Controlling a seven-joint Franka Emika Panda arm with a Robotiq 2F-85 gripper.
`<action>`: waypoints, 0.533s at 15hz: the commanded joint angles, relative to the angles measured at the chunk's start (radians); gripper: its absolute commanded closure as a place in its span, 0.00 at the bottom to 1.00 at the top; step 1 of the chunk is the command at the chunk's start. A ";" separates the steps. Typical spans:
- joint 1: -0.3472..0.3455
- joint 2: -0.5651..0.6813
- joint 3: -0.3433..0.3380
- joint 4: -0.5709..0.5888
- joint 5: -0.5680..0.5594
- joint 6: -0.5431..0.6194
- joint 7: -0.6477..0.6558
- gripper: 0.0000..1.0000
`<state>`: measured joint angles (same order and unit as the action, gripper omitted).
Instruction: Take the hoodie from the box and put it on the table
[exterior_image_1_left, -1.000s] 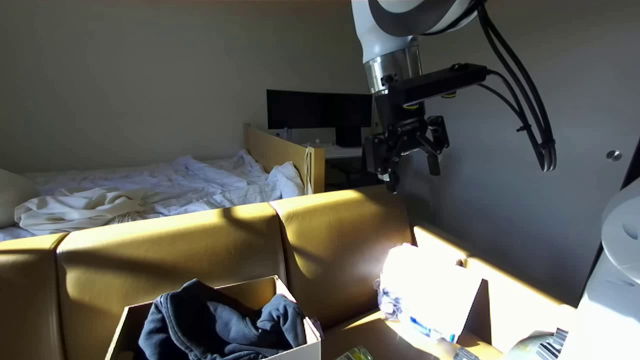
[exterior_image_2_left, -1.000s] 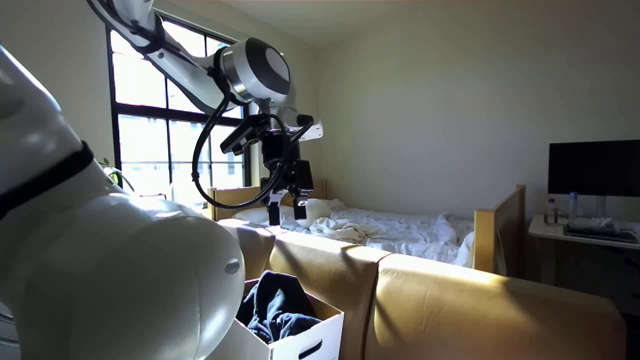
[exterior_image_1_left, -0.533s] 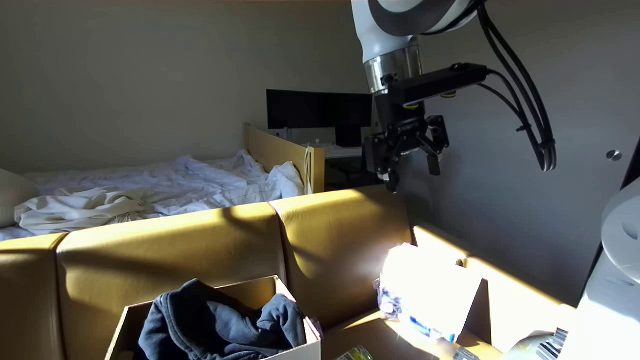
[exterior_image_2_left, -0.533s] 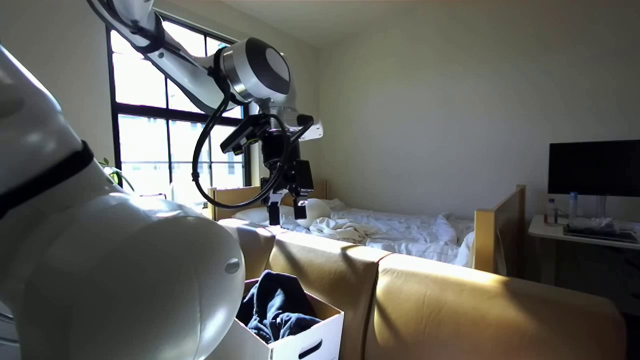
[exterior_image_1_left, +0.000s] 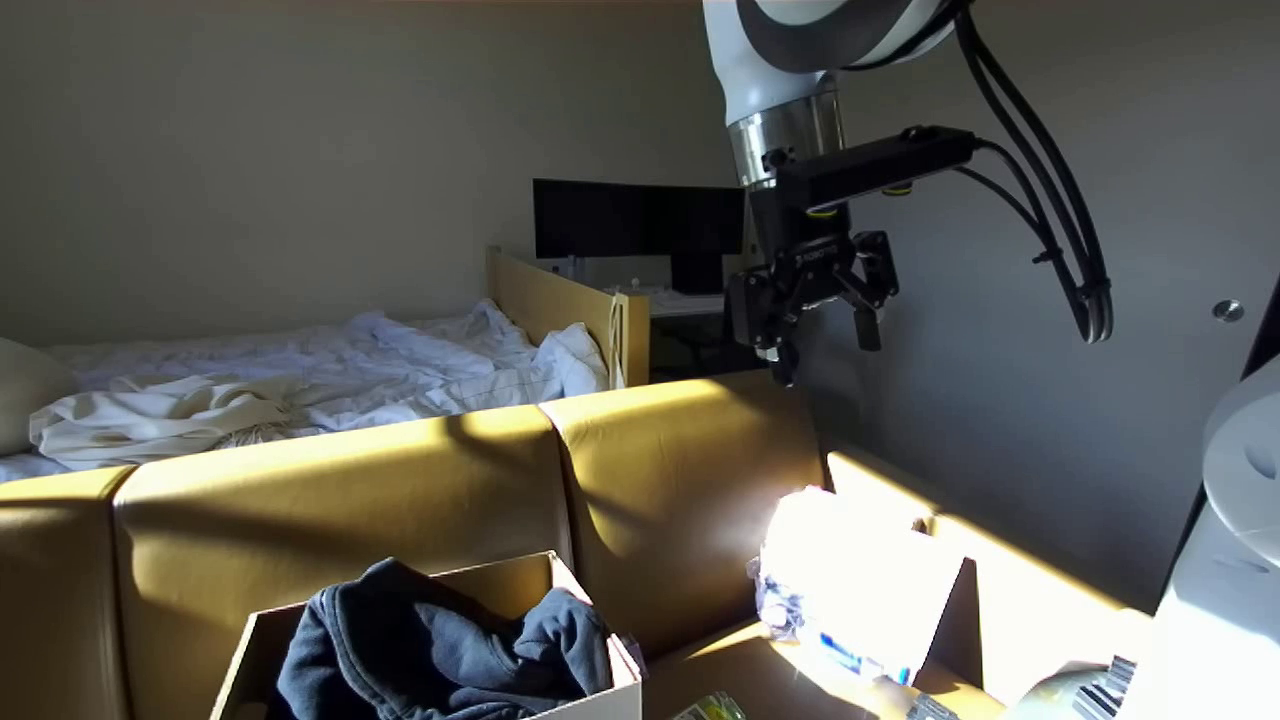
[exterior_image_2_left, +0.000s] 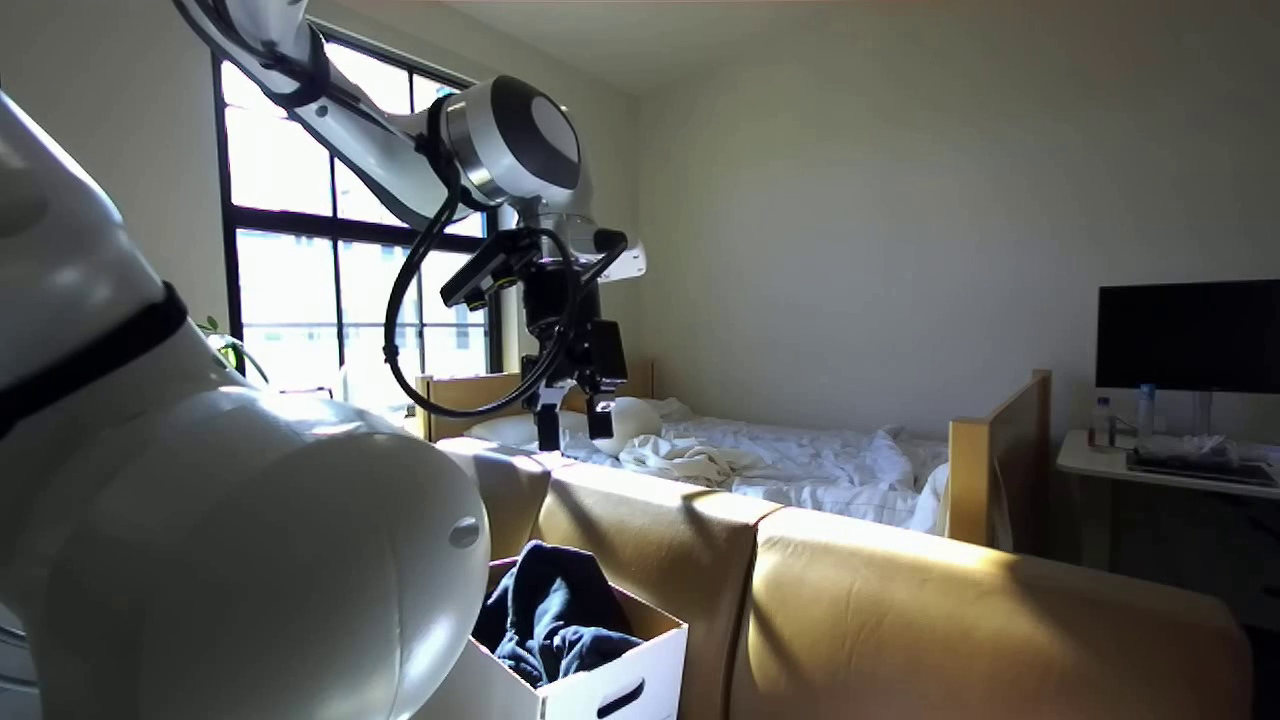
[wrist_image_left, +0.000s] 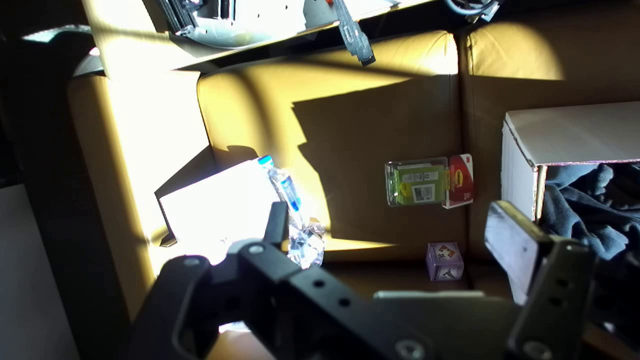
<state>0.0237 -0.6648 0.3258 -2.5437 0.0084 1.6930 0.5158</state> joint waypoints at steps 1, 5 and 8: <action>0.015 0.004 -0.013 0.001 -0.007 -0.001 0.008 0.00; 0.041 0.100 -0.019 0.069 -0.023 0.038 -0.104 0.00; 0.071 0.254 0.000 0.185 -0.043 0.115 -0.173 0.00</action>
<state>0.0607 -0.5878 0.3246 -2.4828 -0.0114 1.7529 0.4117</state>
